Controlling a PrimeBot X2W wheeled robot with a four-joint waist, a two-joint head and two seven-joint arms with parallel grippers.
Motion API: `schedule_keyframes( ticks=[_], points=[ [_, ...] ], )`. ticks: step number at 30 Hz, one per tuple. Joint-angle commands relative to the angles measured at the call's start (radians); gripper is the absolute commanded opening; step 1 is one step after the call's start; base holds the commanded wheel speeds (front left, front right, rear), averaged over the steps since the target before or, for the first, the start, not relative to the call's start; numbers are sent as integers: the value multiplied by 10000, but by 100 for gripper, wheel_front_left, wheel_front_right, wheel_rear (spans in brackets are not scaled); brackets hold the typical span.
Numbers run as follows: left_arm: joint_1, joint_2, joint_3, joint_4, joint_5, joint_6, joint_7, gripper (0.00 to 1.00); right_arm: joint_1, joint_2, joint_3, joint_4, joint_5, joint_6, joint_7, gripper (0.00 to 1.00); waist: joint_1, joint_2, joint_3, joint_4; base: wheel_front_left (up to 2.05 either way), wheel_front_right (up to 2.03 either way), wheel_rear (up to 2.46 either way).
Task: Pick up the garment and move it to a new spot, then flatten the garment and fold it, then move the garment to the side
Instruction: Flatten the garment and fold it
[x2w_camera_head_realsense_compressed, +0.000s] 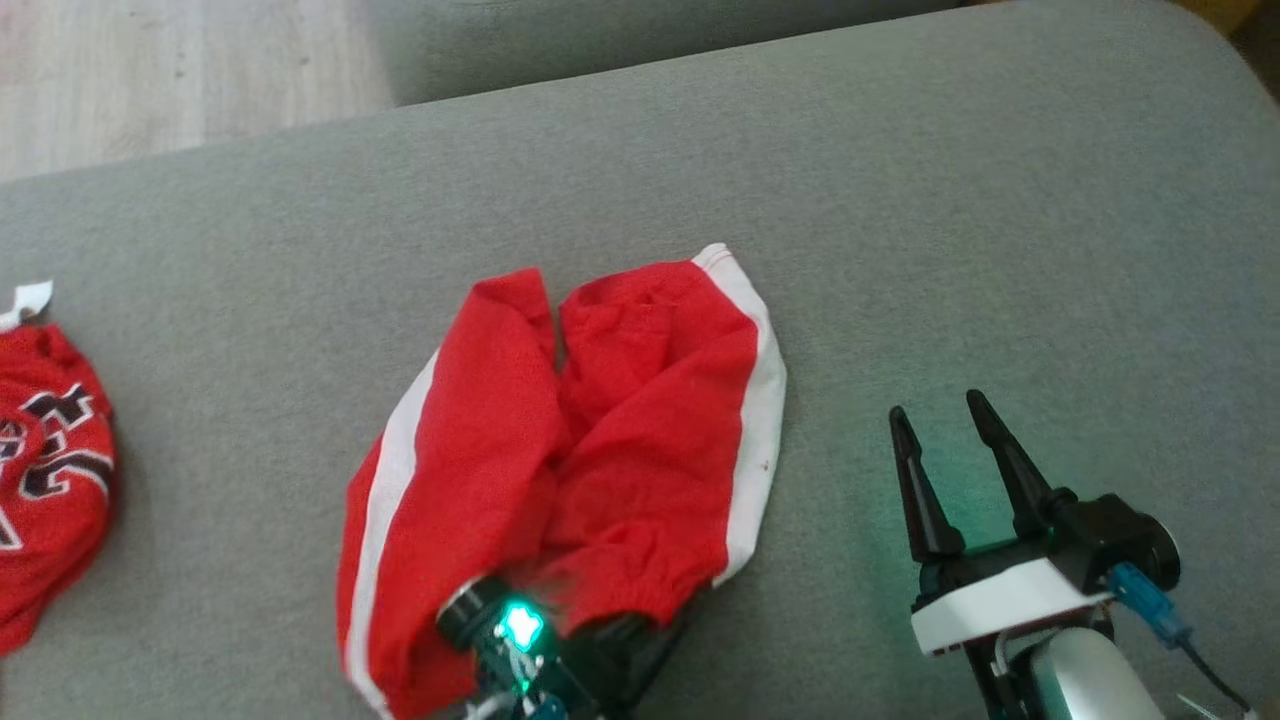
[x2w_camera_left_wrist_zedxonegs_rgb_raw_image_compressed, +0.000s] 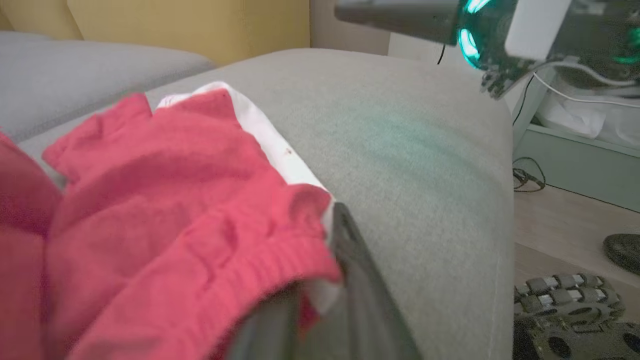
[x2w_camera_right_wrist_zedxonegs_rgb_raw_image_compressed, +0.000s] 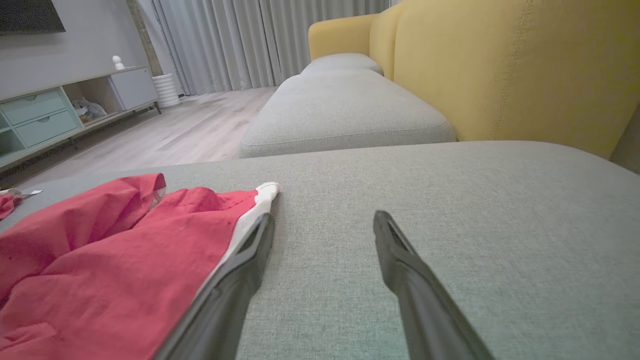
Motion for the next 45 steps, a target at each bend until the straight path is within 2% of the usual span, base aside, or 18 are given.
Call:
schedule_keyframes(
  ticks=[1,7,13,19,23,24,26,33,36,40,45],
  points=[
    [-434,4,360,-490,96,76,-95,0,-310,-37,210,-267,-52,-7,-38,100,-1,0,-4,-144,0,0,0],
    [-1007,132,479,-1615,172,-84,-95,0,-236,-37,257,-240,90,-7,-38,100,-1,0,-161,-570,0,0,0],
    [-3428,435,340,-1975,-64,-269,-95,0,-281,-37,416,-326,362,-7,-38,100,-1,0,-217,-1058,0,0,0],
    [-6749,852,65,-2320,-1614,-282,-95,0,-280,-37,435,-480,571,-7,-38,100,-1,0,-239,-1228,0,0,0],
    [-8072,1303,164,-2490,-2838,-283,-86,0,-281,-37,297,-604,578,-7,-38,100,-1,0,-171,-1025,0,0,0],
    [-8072,1303,164,-2490,-2838,-283,-86,0,-281,-37,297,-604,578,-7,-38,100,-1,0,-171,-1025,0,0,0],
    [-8207,1660,-15,-2494,-3601,-284,69,0,-304,-37,201,-655,564,-7,-38,100,-1,0,-107,-873,0,0,0],
    [-6755,3355,-1197,-2363,-6260,-284,949,0,-510,-37,-76,-779,529,-7,-38,100,-1,0,560,-153,0,0,0],
    [-6384,4009,-1549,-2052,-6779,-285,933,0,-730,-37,-152,-733,697,-7,-38,100,-1,0,964,134,0,0,0],
    [-6249,4403,-1893,-1764,-7135,-285,763,0,-1307,-37,-260,-525,957,-7,-38,100,-1,0,1422,536,0,0,0],
    [-6499,4348,-2258,-1665,-7409,-285,507,0,-2584,-46,-917,444,478,-7,-38,100,-1,0,1880,1067,0,0,0]
  ],
)
